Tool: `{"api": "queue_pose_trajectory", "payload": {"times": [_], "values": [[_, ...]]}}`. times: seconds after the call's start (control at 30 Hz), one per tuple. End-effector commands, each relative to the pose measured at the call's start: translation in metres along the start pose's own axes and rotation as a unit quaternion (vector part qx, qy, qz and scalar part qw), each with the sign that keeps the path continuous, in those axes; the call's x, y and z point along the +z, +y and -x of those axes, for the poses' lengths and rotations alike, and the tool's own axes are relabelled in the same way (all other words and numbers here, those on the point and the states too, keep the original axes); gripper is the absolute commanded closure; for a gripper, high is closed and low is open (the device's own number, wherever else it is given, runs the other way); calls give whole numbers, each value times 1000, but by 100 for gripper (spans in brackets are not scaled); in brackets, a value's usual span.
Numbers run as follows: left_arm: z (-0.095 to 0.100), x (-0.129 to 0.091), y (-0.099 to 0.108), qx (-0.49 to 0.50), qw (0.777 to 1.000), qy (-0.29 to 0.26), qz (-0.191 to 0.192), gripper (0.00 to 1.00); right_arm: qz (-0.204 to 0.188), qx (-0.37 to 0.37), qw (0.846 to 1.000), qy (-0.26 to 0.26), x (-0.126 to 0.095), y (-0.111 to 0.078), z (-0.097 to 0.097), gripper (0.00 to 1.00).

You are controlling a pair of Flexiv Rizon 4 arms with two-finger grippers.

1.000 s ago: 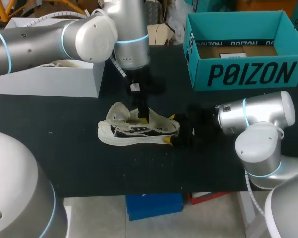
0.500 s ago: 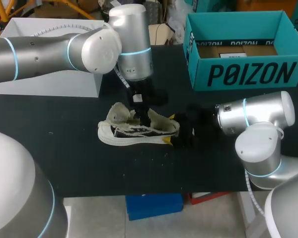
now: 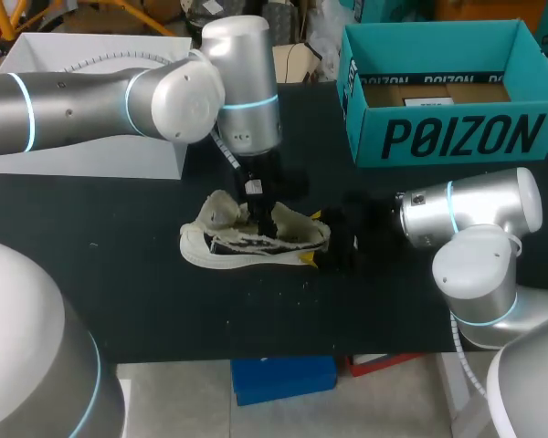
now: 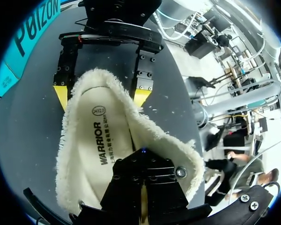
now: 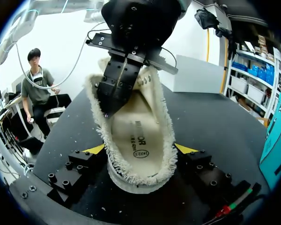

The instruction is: Take the shoe out of the shoebox, open the shoe tongue, remove and reinsert the insole, then place the shoe into the shoebox

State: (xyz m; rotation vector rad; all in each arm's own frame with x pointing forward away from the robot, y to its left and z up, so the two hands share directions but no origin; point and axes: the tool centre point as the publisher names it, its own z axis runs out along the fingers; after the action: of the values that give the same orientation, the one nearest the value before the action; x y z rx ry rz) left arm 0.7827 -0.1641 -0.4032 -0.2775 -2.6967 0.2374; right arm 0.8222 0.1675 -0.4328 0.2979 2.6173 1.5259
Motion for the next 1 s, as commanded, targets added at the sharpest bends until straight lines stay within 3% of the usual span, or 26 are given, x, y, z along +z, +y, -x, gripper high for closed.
{"api": "queue_pose_trajectory", "payload": {"times": [0.03,0.5,0.6,0.7,1.0], "values": [[-3,7,-2,-4,1000,-11,5,100,-1,1,1000,-1,1,-3,1,100],[-1,13,1,-14,999,-29,18,100,-1,1,1000,-1,1,-3,1,100],[-2,10,1,-14,999,-36,17,73,-1,1,1000,-1,1,-3,1,100],[-2,7,2,-14,999,-45,18,64,-1,1,1000,-1,1,-3,1,100],[-3,4,6,-27,995,-79,50,66,-1,1,1000,-1,1,-3,1,100]]}}
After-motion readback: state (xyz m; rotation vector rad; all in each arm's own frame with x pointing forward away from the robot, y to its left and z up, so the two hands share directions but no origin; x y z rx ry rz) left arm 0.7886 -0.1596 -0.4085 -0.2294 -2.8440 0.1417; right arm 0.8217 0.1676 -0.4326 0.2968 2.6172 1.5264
